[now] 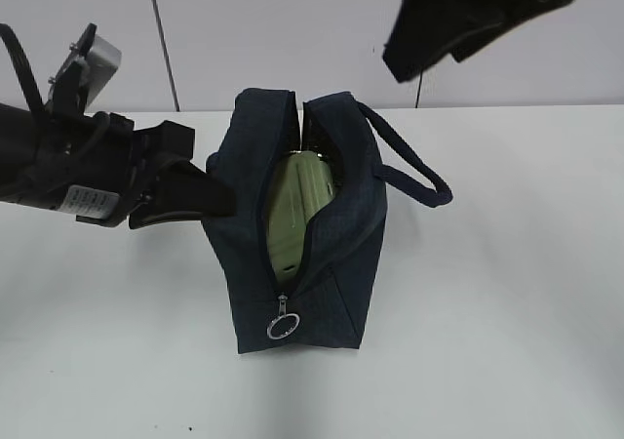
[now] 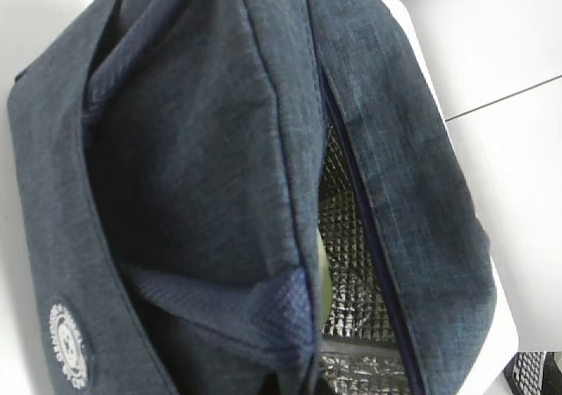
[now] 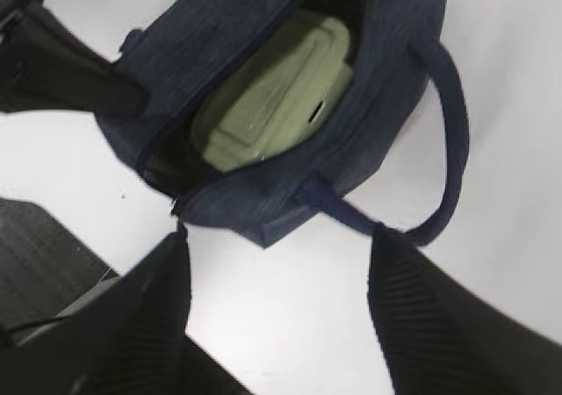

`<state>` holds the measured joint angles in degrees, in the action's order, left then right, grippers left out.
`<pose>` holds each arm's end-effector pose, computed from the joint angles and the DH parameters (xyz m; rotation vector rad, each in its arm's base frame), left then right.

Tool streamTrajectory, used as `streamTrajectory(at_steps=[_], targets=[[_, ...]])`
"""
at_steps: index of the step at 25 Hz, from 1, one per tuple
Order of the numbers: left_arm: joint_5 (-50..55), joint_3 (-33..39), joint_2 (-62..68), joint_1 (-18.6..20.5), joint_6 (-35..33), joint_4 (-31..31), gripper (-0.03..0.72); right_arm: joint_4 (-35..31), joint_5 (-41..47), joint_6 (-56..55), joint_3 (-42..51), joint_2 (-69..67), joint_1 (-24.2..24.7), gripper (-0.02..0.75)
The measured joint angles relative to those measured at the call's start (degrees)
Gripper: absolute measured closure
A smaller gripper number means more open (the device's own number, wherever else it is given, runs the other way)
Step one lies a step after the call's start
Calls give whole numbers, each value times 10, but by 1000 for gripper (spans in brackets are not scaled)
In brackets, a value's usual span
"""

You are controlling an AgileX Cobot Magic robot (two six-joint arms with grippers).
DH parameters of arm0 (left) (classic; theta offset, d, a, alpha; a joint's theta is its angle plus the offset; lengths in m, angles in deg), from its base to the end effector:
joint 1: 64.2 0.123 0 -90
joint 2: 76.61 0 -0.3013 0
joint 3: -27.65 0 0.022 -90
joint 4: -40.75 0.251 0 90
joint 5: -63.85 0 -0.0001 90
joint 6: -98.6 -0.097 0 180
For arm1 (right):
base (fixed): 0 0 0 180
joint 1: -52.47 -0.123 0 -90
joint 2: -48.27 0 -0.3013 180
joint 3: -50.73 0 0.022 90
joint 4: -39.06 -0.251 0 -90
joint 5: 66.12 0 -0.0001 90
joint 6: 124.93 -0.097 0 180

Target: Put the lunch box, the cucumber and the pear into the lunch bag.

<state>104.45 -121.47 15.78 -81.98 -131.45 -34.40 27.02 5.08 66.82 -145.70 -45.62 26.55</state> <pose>0.2548 -0.1459 0.2508 0.2845 2.4047 -1.1227 0.2710 0.1530 0.4187 -0.8254 2.4678 0.3724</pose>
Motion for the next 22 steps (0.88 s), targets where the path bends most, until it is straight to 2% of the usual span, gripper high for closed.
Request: streamTrajectory(at_steps=[5, 13, 17, 22], targets=[[0, 0, 0, 0, 0, 0, 703, -44, -10, 0, 154, 111, 0, 246], [0, 0, 0, 0, 0, 0, 703, -178, -151, 3, 394, 202, 0, 246], [1, 0, 0, 0, 0, -1, 703, -278, -227, 53, 466, 203, 0, 246], [1, 0, 0, 0, 0, -1, 703, -391, -261, 129, 477, 175, 0, 265]])
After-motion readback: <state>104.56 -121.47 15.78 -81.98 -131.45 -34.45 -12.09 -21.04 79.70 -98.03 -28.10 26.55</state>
